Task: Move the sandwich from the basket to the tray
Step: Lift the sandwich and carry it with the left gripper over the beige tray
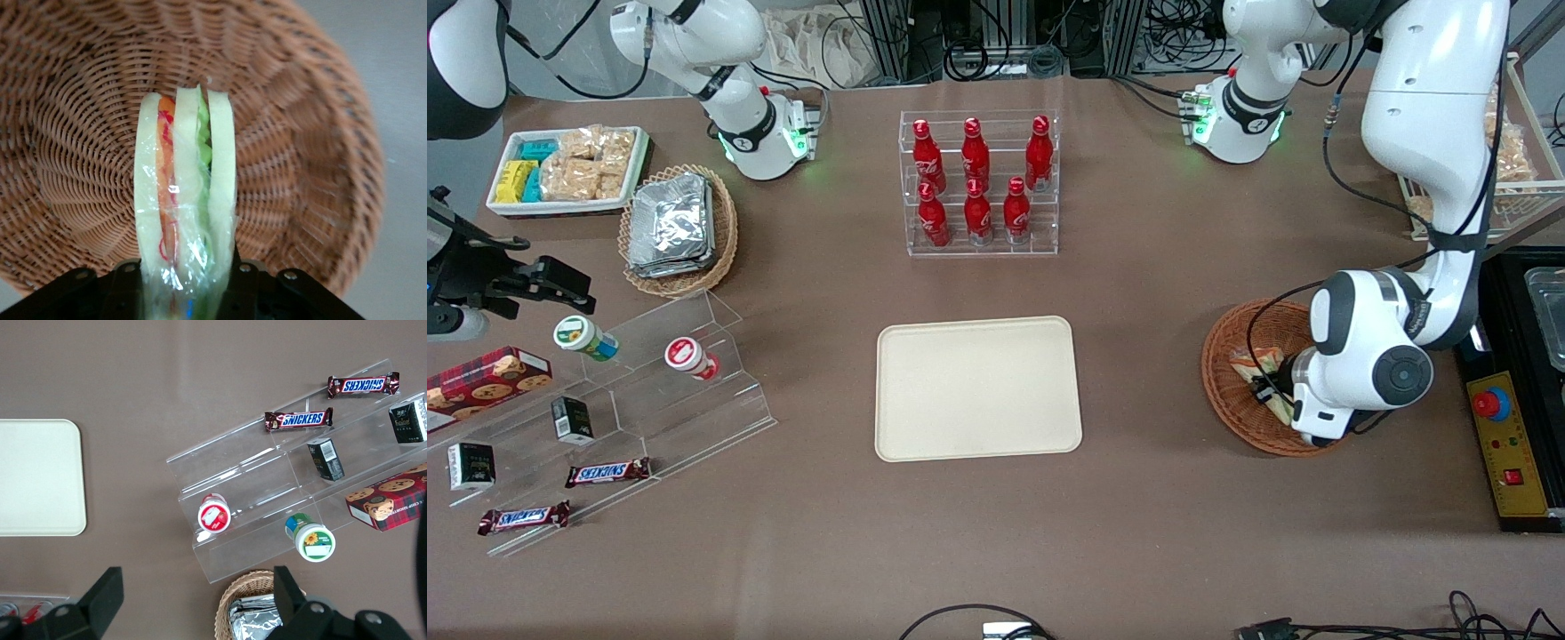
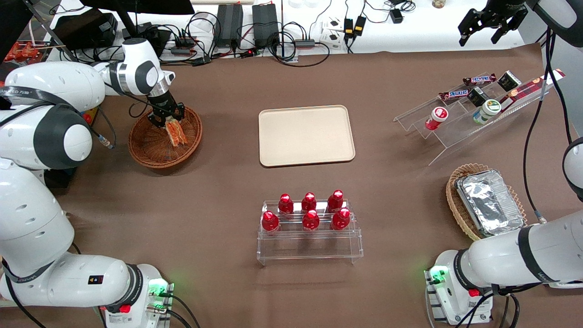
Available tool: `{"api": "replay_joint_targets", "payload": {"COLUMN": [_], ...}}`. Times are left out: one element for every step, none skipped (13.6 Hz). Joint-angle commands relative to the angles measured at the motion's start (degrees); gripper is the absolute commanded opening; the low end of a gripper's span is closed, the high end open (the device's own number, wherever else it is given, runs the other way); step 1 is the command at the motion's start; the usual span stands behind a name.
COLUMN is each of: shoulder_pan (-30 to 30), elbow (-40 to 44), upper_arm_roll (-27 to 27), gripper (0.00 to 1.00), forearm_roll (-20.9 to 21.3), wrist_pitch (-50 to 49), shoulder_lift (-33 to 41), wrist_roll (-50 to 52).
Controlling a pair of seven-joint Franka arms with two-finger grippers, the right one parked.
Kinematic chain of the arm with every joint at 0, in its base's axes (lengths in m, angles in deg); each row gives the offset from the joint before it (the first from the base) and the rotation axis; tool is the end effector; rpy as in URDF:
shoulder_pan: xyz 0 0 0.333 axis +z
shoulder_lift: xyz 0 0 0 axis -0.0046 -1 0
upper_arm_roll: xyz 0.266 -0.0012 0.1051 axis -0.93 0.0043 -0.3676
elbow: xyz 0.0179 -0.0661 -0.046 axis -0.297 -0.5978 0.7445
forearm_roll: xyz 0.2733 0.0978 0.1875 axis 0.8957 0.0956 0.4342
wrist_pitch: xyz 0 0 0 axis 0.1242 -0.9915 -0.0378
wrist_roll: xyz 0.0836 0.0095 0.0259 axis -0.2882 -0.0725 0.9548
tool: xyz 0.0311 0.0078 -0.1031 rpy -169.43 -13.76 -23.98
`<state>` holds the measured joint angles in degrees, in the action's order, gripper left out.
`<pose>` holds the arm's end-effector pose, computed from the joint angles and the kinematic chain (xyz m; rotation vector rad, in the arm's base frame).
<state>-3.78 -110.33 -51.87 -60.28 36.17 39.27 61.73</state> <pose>0.5701 -0.0547 0.2508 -2.9806 -0.7478 0.3979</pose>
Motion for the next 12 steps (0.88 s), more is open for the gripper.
{"api": "replay_joint_targets", "payload": {"shoulder_pan": [-0.79, -0.79, -0.79, -0.70, -0.70, -1.05, -2.88, -4.99, -8.05, -10.26, -12.54, -15.18], "elbow": [0.43, 2.52, 5.76, 9.54, 13.49, 16.57, 19.13, 21.15, 22.57, 24.15, 25.47, 27.40], "upper_arm_roll": [-0.09, 0.26, 0.44, 0.35, 0.44, 0.44, 0.44, 0.44, 0.44, 0.44, 0.44, 0.44], "gripper": [0.00, 0.00, 0.00, 0.00, 0.00, 0.00, 0.00, 0.00, 0.00, 0.00, 0.00, 0.00], "forearm_roll": [0.20, 0.37, 0.46, 0.46, 0.38, 0.38, 0.29, 0.55, 0.46, 0.29, 0.03, -0.15], "wrist_pitch": [-5.14, -7.68, -11.01, -15.57, -19.53, -22.62, -25.08, -26.76, -27.91, -28.53, -28.62, -28.63], "shoulder_lift": [6.21, 7.35, 7.45, 7.28, 6.93, 6.75, 6.66, 6.49, 5.53, 4.48, 2.90, 0.88], "wrist_roll": [-8.79, -15.88, -22.83, -28.90, -31.75, -32.12, -32.04, -30.74, -26.98, -21.90, -16.89, -12.40]}}
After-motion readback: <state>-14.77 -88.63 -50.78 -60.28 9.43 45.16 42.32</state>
